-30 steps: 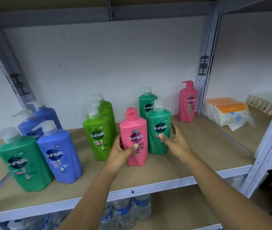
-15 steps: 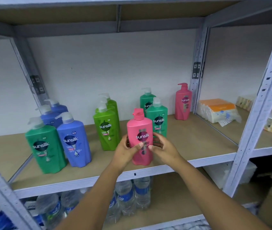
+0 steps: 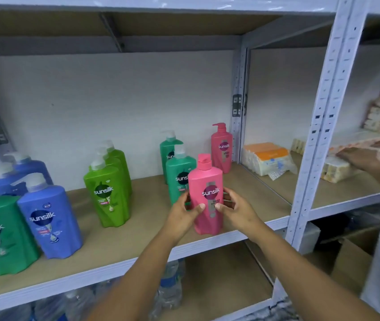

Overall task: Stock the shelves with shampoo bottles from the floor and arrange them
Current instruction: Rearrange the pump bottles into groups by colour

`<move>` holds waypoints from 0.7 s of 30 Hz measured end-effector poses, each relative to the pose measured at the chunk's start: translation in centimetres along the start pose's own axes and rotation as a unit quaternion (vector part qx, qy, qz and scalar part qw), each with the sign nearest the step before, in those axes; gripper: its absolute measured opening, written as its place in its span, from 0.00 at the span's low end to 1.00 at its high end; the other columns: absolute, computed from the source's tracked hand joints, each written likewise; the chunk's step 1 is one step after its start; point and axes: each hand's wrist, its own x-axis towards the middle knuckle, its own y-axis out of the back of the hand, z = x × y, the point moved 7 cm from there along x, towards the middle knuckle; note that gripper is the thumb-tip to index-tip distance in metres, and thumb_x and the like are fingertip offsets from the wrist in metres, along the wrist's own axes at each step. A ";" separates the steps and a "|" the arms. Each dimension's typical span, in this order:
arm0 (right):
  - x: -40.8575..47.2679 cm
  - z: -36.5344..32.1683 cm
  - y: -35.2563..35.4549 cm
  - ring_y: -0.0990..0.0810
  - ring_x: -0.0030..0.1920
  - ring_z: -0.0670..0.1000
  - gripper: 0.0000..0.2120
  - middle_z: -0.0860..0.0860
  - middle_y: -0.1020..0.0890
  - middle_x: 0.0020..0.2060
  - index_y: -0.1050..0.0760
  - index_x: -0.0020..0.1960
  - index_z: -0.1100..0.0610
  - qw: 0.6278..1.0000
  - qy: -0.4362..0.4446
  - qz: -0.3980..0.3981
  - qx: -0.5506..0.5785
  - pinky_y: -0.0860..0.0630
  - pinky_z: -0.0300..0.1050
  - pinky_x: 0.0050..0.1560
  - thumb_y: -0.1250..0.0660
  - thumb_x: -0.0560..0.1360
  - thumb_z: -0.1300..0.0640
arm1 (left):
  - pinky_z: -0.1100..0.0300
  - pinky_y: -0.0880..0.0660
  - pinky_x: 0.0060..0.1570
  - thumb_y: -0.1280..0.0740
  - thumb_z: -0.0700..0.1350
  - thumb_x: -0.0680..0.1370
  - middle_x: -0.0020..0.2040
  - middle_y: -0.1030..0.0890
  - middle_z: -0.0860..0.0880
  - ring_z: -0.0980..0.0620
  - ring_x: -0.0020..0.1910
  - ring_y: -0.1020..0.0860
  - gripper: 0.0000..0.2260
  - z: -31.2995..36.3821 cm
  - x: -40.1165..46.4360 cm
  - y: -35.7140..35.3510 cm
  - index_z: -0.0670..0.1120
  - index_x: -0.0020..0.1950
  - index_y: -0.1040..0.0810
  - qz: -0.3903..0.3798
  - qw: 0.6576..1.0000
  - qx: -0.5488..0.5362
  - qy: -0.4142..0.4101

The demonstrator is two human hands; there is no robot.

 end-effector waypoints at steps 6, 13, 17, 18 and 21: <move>3.6 2.4 6.1 0.24 0.54 0.43 0.21 0.42 0.23 0.51 0.34 0.63 0.49 1.000 -0.005 0.020 -0.009 0.25 0.28 0.46 0.35 0.76 0.67 | 0.62 0.25 0.56 0.29 0.44 0.75 0.56 0.21 0.53 0.57 0.56 0.23 0.20 -1.4 5.6 -5.5 0.50 0.65 0.29 0.020 1.000 -0.013 0.001; 8.2 5.0 10.1 0.24 0.55 0.39 0.22 0.44 0.23 0.54 0.35 0.65 0.48 1.000 -0.001 0.026 -0.001 0.25 0.29 0.48 0.36 0.77 0.67 | 0.68 0.25 0.52 0.28 0.48 0.73 0.59 0.21 0.50 0.54 0.58 0.23 0.26 -2.7 11.2 -8.9 0.47 0.70 0.31 0.027 1.000 -0.013 0.002; 10.0 5.8 11.0 0.24 0.56 0.40 0.25 0.45 0.22 0.55 0.35 0.69 0.51 0.999 0.009 0.040 0.007 0.26 0.27 0.48 0.37 0.77 0.69 | 0.66 0.25 0.52 0.27 0.50 0.71 0.59 0.21 0.49 0.53 0.57 0.22 0.27 -3.2 13.5 -9.4 0.47 0.68 0.30 0.030 1.000 -0.006 -0.002; 10.4 6.1 11.1 0.24 0.57 0.42 0.26 0.47 0.23 0.57 0.36 0.71 0.52 0.999 0.010 0.041 0.006 0.26 0.27 0.49 0.37 0.77 0.69 | 0.65 0.25 0.53 0.27 0.52 0.69 0.59 0.21 0.49 0.53 0.57 0.22 0.29 -3.4 14.0 -9.5 0.48 0.67 0.30 0.030 1.000 -0.004 0.001; 11.2 6.4 11.4 0.24 0.56 0.39 0.27 0.49 0.24 0.58 0.38 0.73 0.55 0.999 0.018 0.041 0.004 0.26 0.27 0.49 0.38 0.77 0.69 | 0.68 0.26 0.51 0.26 0.51 0.70 0.59 0.21 0.49 0.54 0.57 0.23 0.27 -3.7 15.0 -9.6 0.49 0.66 0.30 0.028 1.000 0.000 0.006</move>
